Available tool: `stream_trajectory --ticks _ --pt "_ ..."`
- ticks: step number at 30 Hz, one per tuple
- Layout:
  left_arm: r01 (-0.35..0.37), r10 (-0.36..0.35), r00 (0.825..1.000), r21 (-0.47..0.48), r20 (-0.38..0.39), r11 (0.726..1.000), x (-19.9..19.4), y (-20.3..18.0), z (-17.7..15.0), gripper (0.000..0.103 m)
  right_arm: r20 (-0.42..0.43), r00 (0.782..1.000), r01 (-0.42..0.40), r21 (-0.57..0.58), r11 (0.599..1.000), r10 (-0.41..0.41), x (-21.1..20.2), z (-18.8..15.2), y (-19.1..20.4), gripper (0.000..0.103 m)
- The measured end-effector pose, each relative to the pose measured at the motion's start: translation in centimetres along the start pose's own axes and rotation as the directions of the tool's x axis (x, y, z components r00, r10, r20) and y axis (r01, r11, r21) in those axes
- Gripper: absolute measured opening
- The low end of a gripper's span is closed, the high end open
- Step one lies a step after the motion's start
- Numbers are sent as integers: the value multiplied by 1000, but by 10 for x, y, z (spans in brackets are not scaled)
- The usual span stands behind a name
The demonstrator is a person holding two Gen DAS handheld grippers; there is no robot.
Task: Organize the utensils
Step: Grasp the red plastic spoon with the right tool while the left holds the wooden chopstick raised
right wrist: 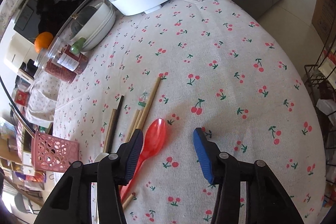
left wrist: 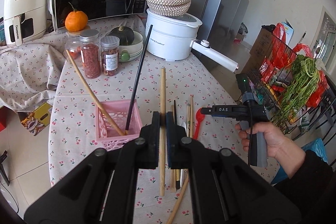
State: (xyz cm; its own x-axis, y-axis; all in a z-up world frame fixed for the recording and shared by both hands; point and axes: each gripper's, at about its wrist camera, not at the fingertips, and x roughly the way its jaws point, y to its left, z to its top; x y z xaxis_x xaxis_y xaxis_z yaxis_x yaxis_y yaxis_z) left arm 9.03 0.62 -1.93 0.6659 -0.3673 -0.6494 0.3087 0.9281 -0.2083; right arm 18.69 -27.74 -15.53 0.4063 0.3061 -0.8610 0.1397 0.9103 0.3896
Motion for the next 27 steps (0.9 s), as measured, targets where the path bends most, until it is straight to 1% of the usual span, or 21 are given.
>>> stream_trajectory --ticks 2,5,13,15,19,21,23,27 --pt "4 -4 1000 -3 2 1000 -3 2 0 6 -7 999 -34 11 999 34 3 1 1 42" --pt "10 -10 1000 -5 -2 1000 -5 3 -2 6 -8 999 -45 6 999 45 7 2 5 35" --pt "11 -12 999 -6 -30 1000 -1 7 -3 6 30 999 -30 -45 999 31 14 3 13 21" --pt "10 -10 999 -13 -31 1000 -1 9 -3 6 29 999 -27 -50 998 29 15 1 12 7" --pt "11 -12 1000 -20 -22 1000 -4 9 -2 6 20 999 -41 -57 998 43 16 0 12 5" --pt "16 -16 1000 -17 -14 1000 -6 9 0 6 28 999 -34 -82 996 36 10 -2 18 4" --pt "17 -17 1000 -16 0 1000 -10 9 2 6 50 998 -23 -109 994 29 2 -4 26 4" --pt "24 -24 1000 -12 19 1000 -16 8 4 6 117 992 -28 -157 987 47 -27 -9 47 3"
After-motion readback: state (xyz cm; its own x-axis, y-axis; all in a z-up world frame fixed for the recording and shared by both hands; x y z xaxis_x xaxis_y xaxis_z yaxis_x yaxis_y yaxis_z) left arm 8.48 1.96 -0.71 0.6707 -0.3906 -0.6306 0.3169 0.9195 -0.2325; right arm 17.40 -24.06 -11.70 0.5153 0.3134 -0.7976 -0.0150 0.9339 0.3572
